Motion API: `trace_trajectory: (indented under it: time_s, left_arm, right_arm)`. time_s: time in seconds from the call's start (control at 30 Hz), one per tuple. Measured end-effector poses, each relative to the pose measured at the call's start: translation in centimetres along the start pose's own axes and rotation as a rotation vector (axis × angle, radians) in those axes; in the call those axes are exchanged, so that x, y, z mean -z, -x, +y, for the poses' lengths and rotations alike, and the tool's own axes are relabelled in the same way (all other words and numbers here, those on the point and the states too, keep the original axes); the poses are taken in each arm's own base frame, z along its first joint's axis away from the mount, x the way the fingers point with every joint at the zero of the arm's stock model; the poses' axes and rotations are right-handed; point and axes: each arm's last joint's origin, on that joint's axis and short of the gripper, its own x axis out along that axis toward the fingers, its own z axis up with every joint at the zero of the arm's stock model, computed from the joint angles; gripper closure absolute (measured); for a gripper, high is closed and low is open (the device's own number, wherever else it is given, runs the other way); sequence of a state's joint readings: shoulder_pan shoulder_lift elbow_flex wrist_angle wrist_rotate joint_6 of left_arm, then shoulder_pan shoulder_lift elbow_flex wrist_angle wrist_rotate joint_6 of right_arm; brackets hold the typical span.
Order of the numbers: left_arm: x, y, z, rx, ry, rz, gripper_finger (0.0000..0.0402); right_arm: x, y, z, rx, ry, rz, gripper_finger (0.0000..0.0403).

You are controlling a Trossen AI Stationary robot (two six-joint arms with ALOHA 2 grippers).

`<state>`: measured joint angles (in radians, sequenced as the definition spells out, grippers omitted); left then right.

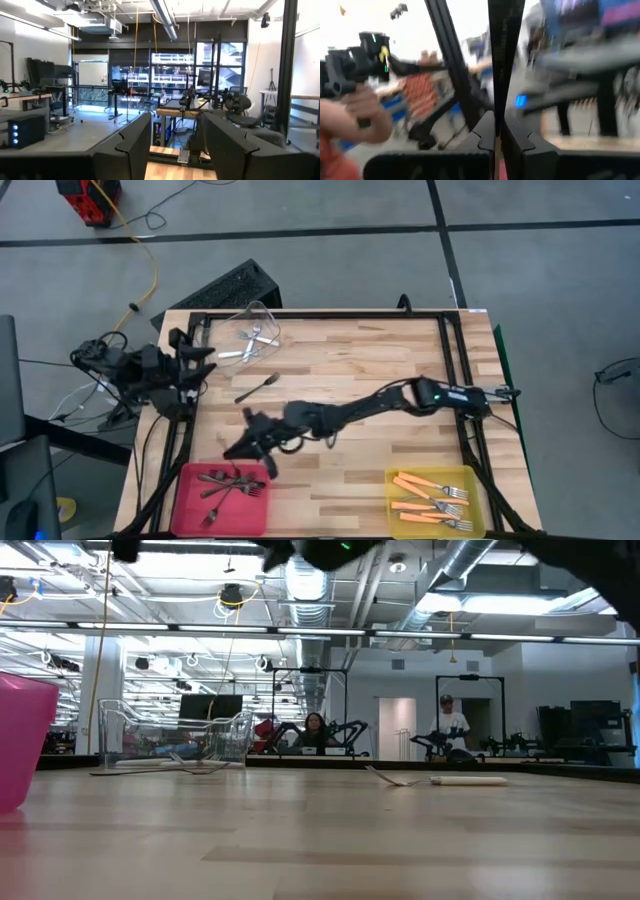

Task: Sort silverware by color (type)
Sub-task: Put the black fork into the red bin

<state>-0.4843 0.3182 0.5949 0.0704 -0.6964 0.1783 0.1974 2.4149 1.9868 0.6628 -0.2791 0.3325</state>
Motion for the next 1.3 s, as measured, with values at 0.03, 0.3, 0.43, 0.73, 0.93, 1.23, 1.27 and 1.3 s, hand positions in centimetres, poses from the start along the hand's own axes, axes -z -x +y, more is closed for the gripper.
trace_trajectory:
  time_s: [0.03,0.3,0.43,0.73,0.93,1.23,1.27,1.3]
  left_arm:
    - [-0.1,0.1,0.1,0.000,0.003,-0.004,0.0237]
    - [-0.1,0.1,0.2,-0.023,0.002,-0.004,0.0237]
    - [-0.1,0.1,0.2,-0.025,0.001,-0.002,0.0237]
    - [0.0,0.1,0.2,-0.026,-0.003,0.004,0.0237]
    - [0.0,0.1,0.2,-0.026,-0.002,0.006,0.0237]
    - [0.1,0.1,0.2,-0.033,-0.017,0.013,0.0237]
    - [0.1,0.1,0.2,-0.033,-0.019,0.013,0.0237]
    - [0.1,0.1,0.2,-0.033,-0.020,0.013,0.0237]
  right_arm:
    - [0.1,-0.6,-0.2,-0.004,-0.033,0.051,0.0371]
    - [0.0,-1.8,-2.0,-0.050,-0.326,0.309,0.0369]
    - [0.6,-1.4,-2.8,-0.025,-0.327,0.315,0.0368]
    - [1.2,-1.3,-2.7,-0.024,-0.235,0.357,0.0370]
    - [5.3,-1.5,-3.9,-0.108,-0.291,0.352,0.0370]
    - [9.4,-0.7,-6.7,-0.072,-0.444,0.379,0.0370]
    - [9.6,-0.6,-6.9,-0.074,-0.467,0.385,0.0370]
    - [9.7,-0.5,-7.0,-0.073,-0.476,0.387,0.0370]
